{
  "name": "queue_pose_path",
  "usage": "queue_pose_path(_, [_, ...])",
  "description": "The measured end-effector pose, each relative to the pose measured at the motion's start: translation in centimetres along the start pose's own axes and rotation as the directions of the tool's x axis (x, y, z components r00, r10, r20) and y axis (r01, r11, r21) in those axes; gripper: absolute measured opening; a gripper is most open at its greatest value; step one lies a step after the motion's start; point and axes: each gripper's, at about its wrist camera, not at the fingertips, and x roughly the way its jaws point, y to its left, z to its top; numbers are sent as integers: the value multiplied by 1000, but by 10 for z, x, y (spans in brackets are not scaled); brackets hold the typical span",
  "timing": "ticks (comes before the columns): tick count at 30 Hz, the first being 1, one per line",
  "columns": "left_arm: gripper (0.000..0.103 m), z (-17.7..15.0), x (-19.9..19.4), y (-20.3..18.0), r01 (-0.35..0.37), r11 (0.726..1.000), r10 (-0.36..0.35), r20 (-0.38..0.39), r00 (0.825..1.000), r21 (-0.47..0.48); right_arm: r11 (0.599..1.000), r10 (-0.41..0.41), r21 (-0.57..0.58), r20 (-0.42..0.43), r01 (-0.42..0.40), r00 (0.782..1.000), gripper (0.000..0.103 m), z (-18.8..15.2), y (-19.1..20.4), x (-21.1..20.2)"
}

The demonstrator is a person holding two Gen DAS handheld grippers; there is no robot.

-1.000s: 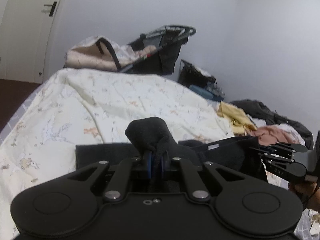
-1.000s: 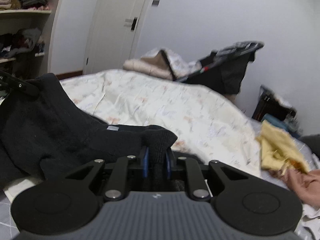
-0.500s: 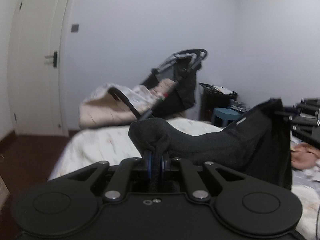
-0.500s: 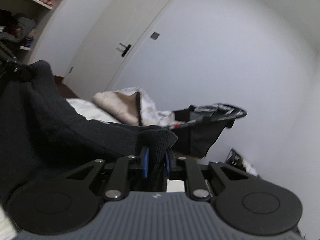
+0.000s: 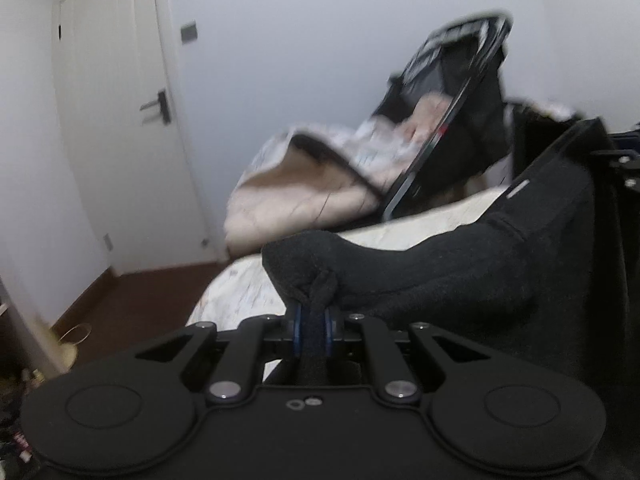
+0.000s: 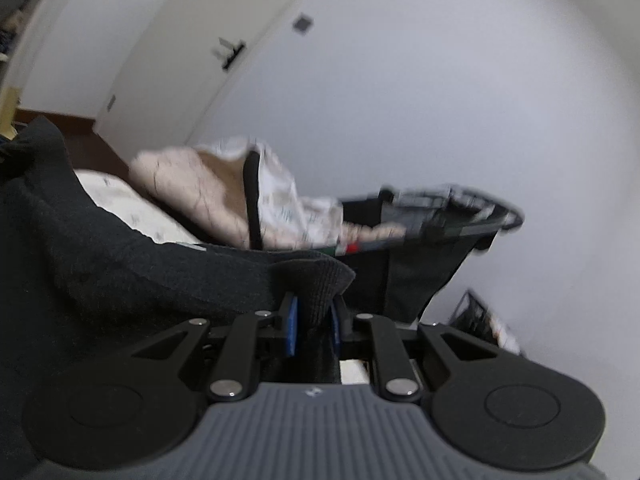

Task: Fold clothes
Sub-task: 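Lift the waistband with both tools so the pants unfold and hang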

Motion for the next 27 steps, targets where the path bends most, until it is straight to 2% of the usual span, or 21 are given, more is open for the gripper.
queue_pose_path(4, [11,-6,38,-24,-28,995,33,-50,998,100,1000,-26,9,-115,28,993,19,-23,25,39])
queue_pose_path(7, [19,-18,62,-36,-46,990,61,-106,992,136,999,-31,18,-179,34,983,21,-38,36,58])
queue_pose_path(8, [23,-24,72,-38,-53,987,74,-136,988,152,999,-25,22,-210,30,977,25,-41,39,64])
queue_pose_path(10, [24,-28,80,-23,-38,990,63,-190,980,136,999,-25,29,-279,34,960,30,-47,45,80])
queue_pose_path(11, [29,-30,84,-15,-30,992,57,-216,975,126,999,-26,23,-307,35,951,31,-49,47,86])
queue_pose_path(13, [33,-34,92,1,-15,994,43,-267,963,107,1000,-16,8,-404,21,915,36,-55,51,102])
queue_pose_path(15, [34,-30,85,12,-7,996,29,-253,967,86,997,16,70,-462,18,887,38,-58,39,112])
queue_pose_path(17, [34,-22,75,23,4,998,10,-209,978,65,980,38,194,-431,52,902,38,-55,9,107])
queue_pose_path(19, [34,-10,65,36,-6,999,16,-179,984,53,940,99,339,-391,43,915,38,-53,-29,94])
queue_pose_path(22, [34,-2,40,60,-10,1000,7,-153,988,-21,877,203,478,-286,-44,936,39,-58,-79,46])
queue_pose_path(24, [35,-2,14,76,-6,997,-3,-125,992,-71,846,279,514,-208,-138,937,46,-70,-98,1])
queue_pose_path(27, [35,-25,-45,84,36,996,-42,-68,997,-81,852,332,473,-162,-222,929,50,-97,-102,-69])
